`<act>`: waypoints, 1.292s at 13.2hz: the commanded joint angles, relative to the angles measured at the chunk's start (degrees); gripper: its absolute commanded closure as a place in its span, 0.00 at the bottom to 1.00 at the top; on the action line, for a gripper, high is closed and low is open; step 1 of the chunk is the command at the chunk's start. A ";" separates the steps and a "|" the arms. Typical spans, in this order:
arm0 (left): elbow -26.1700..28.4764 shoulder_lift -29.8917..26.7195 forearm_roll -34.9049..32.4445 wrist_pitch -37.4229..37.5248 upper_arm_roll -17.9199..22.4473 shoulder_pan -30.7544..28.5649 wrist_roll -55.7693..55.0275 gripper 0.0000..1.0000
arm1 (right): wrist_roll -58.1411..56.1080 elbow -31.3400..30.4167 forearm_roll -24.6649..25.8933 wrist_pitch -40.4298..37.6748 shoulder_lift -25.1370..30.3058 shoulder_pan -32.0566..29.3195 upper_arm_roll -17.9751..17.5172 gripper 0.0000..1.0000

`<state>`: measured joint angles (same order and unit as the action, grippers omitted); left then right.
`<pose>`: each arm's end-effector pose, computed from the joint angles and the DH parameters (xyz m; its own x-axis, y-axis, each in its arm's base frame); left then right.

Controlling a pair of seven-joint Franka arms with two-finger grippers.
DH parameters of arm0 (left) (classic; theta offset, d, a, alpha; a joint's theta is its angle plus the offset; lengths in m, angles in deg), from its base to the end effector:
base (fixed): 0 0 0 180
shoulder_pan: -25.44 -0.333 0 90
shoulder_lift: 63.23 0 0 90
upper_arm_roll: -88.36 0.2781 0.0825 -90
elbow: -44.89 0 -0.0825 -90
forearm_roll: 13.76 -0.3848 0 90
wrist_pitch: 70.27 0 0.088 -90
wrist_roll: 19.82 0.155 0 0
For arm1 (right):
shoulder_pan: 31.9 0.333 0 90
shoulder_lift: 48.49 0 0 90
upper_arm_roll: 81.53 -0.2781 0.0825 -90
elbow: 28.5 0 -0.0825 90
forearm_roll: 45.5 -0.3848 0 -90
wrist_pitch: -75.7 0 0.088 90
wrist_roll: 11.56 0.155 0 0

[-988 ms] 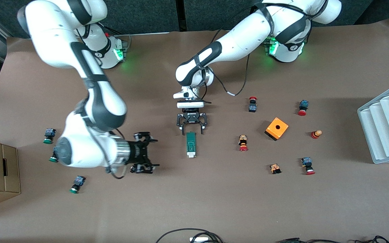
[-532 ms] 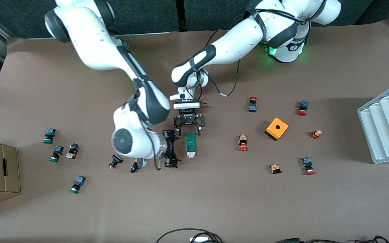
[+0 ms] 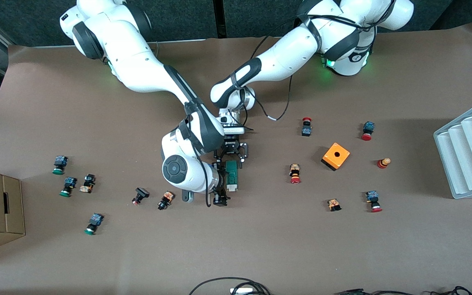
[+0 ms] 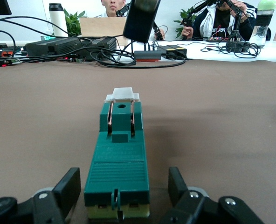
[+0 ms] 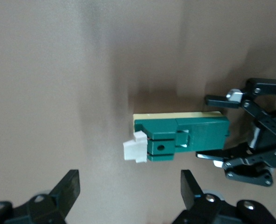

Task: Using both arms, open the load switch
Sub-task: 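Grip the green switch base with the right gripper while the left gripper lowers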

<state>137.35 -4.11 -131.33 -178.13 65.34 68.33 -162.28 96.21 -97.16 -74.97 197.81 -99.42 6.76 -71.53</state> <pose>0.3788 -0.5400 0.0223 0.3210 0.0059 0.9471 0.0080 -1.0000 0.0035 0.6174 0.4166 0.1858 -0.0156 -0.9533 -0.3018 -0.9976 -0.0054 0.0686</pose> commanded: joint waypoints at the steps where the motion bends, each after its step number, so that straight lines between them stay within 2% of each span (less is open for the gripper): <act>1: -1.14 1.18 -1.17 0.72 0.78 0.97 -0.89 0.24 | 1.12 4.15 -1.38 1.10 -3.99 0.44 0.82 0.05; 4: -1.05 1.18 -1.17 0.81 0.78 0.97 -2.03 0.24 | 1.21 4.24 -2.78 1.72 -4.87 0.44 0.64 0.05; 6: -1.05 1.18 -1.17 1.16 0.78 0.97 -2.03 0.27 | 1.30 4.15 -3.05 2.33 -5.31 1.14 0.55 0.06; 9: -1.05 1.18 -1.17 1.08 0.78 0.97 -2.03 0.27 | 1.91 4.15 -3.83 3.12 -5.93 1.41 0.38 0.14; 14: -1.05 1.18 -1.26 1.16 0.78 0.97 -2.03 0.28 | 2.09 3.62 -4.19 3.13 -6.11 1.67 0.46 0.19; 15: -1.05 1.18 -1.26 1.16 0.78 0.97 -2.03 0.28 | 2.09 3.62 -4.28 3.04 -6.19 1.67 0.46 0.24; 17: -1.05 1.18 -1.26 1.16 0.78 0.97 -2.03 0.29 | 2.18 3.53 -4.89 3.04 -6.28 1.67 0.46 0.28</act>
<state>137.34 -4.04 -131.70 -177.85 65.39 68.40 -162.94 97.72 -95.46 -77.42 200.75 -104.31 8.15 -71.61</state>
